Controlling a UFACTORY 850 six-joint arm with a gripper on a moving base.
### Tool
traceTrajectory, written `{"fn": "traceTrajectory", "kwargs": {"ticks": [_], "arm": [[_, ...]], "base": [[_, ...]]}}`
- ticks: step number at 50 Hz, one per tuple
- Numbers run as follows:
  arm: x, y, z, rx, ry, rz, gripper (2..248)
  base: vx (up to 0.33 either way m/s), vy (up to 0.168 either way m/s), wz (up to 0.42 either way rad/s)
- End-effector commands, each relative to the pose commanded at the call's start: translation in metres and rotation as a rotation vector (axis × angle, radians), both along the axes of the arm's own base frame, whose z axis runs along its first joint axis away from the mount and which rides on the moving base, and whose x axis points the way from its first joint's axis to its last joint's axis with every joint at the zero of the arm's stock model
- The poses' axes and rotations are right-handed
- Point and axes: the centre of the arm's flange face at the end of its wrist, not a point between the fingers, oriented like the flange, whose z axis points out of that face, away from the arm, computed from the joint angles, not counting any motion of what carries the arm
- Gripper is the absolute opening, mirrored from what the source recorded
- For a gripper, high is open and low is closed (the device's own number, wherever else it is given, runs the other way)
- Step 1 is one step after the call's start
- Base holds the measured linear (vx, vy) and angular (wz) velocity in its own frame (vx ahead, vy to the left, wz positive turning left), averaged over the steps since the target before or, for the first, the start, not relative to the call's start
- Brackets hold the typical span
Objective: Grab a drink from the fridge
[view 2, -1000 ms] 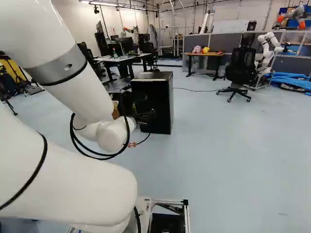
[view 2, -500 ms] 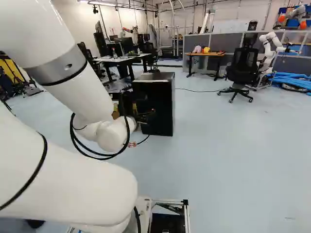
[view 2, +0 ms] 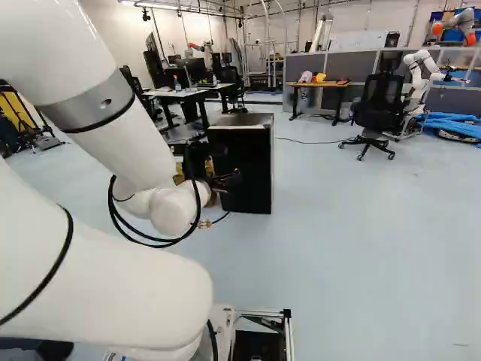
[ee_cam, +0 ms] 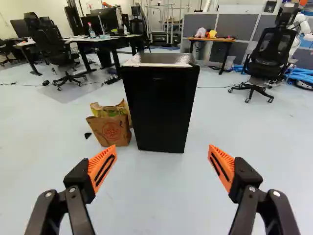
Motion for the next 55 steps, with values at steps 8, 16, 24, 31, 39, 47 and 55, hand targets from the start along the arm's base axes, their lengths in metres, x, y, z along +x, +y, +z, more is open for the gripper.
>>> {"fn": "traceTrajectory", "kwargs": {"ticks": [8, 16, 24, 31, 39, 47, 55], "arm": [[0.0, 0.0, 0.0, 0.0, 0.0, 0.0, 247], [0.0, 0.0, 0.0, 0.0, 0.0, 0.0, 247], [0.0, 0.0, 0.0, 0.0, 0.0, 0.0, 247], [0.0, 0.0, 0.0, 0.0, 0.0, 0.0, 247], [0.0, 0.0, 0.0, 0.0, 0.0, 0.0, 247], [0.0, 0.0, 0.0, 0.0, 0.0, 0.0, 247], [0.0, 0.0, 0.0, 0.0, 0.0, 0.0, 247]], "base": [[0.074, 0.069, -0.015], [0.078, 0.057, -0.087], [0.082, 0.048, -0.133], [0.084, 0.047, -0.141], [0.086, 0.05, -0.149], [0.092, 0.055, -0.16], [0.09, 0.069, -0.1]]}}
